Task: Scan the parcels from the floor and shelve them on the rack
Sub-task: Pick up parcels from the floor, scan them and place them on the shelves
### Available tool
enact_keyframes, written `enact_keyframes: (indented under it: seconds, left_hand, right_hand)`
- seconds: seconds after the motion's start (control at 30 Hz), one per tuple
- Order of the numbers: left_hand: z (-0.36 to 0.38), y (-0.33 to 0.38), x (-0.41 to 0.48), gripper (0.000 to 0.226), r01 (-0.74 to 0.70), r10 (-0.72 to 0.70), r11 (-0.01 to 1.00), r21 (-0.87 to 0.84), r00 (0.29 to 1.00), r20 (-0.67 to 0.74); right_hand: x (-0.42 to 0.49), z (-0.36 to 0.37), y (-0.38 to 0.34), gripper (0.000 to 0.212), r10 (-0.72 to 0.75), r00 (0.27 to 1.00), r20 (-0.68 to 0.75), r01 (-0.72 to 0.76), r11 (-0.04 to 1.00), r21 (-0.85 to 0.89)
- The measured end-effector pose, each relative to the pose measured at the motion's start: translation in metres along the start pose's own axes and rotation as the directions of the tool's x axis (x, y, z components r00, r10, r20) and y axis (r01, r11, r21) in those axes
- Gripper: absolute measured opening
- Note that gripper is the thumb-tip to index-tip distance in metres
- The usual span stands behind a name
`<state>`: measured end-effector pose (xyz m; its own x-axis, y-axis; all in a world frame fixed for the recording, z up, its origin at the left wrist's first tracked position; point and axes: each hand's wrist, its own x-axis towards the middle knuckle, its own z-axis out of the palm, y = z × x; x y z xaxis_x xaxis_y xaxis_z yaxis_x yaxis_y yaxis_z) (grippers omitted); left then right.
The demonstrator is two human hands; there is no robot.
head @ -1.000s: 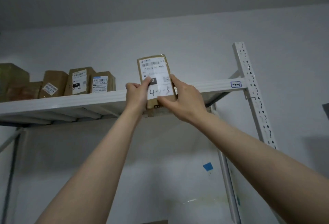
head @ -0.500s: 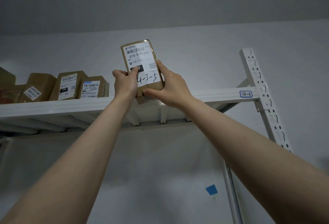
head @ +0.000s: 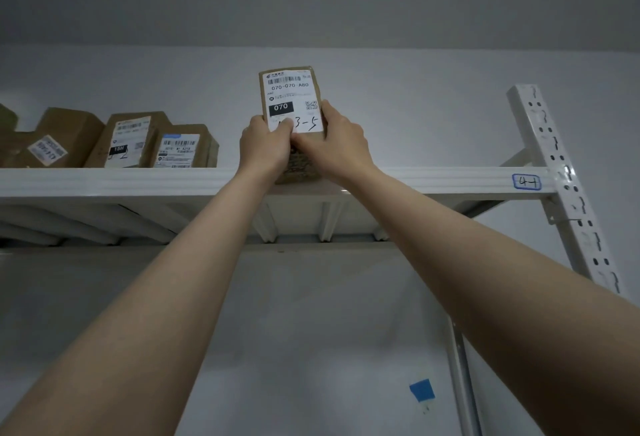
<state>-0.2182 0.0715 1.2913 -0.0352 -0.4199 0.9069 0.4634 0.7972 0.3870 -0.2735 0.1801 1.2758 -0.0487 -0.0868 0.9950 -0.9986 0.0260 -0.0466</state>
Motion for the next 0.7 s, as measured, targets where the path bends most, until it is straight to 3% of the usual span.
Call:
enact_keyframes:
  seconds: [0.43,0.7]
  left_hand:
    - [-0.028,-0.012,0.048,0.043,-0.113,0.102,0.985,0.132,0.991,0.088]
    - [-0.062,-0.034,0.058,0.038,-0.202,0.162,0.945,0.256,0.972,0.172]
  right_hand:
    - [0.025,0.044,-0.021,0.046,0.058,0.991,-0.121,-0.058,0.998,0.005]
    - [0.017,0.083,-0.034,0.039,0.091,0.992,-0.082,-0.097,0.993,-0.069]
